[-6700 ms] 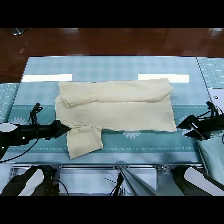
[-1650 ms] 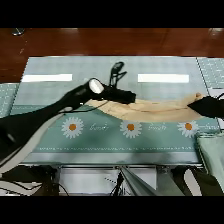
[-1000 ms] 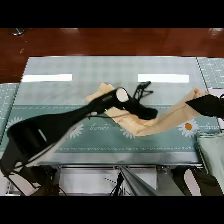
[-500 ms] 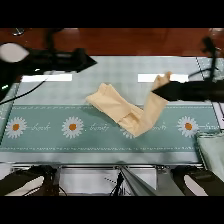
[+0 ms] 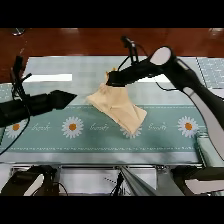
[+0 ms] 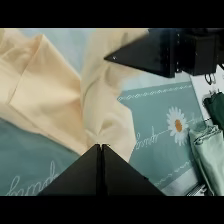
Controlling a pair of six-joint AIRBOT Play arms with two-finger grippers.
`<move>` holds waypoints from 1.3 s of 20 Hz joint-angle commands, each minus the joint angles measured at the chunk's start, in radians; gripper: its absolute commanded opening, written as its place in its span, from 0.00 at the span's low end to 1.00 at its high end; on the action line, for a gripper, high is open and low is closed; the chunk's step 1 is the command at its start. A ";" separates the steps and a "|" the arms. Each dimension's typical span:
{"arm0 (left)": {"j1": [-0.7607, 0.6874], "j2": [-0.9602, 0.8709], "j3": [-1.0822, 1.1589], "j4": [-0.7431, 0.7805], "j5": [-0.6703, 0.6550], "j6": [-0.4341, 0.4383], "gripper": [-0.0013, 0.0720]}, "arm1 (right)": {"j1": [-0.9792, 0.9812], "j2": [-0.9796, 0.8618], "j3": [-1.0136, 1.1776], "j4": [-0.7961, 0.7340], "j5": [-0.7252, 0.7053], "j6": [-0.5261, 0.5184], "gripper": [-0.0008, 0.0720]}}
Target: Fold the shirts.
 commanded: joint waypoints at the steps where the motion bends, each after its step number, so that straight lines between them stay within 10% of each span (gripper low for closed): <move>1: 0.004 0.043 -0.105 -0.001 0.027 0.002 0.05 | 0.024 -0.136 0.072 0.053 0.011 0.011 0.04; 5: 0.004 0.041 -0.119 -0.001 0.069 0.003 0.05 | 0.024 -0.163 0.072 0.076 -0.005 0.010 0.06; 7: 0.004 0.040 -0.119 0.000 0.090 0.003 0.05 | 0.024 -0.173 0.072 0.109 0.013 -0.007 0.89; 10: 0.005 0.036 -0.119 0.000 0.124 0.003 0.05 | 0.015 -0.146 0.072 0.136 0.201 -0.026 0.87; 17: 0.013 0.037 -0.119 0.000 0.160 -0.008 0.05 | -0.210 0.241 -0.008 -0.415 0.323 0.153 0.87; 22: 0.013 0.036 -0.119 0.000 0.158 -0.008 0.05 | -0.353 0.811 -0.742 -0.546 -0.062 0.430 0.87; 26: 0.012 0.035 -0.119 0.000 0.158 -0.009 0.05 | -0.354 1.077 -1.260 -0.156 -0.320 0.526 0.87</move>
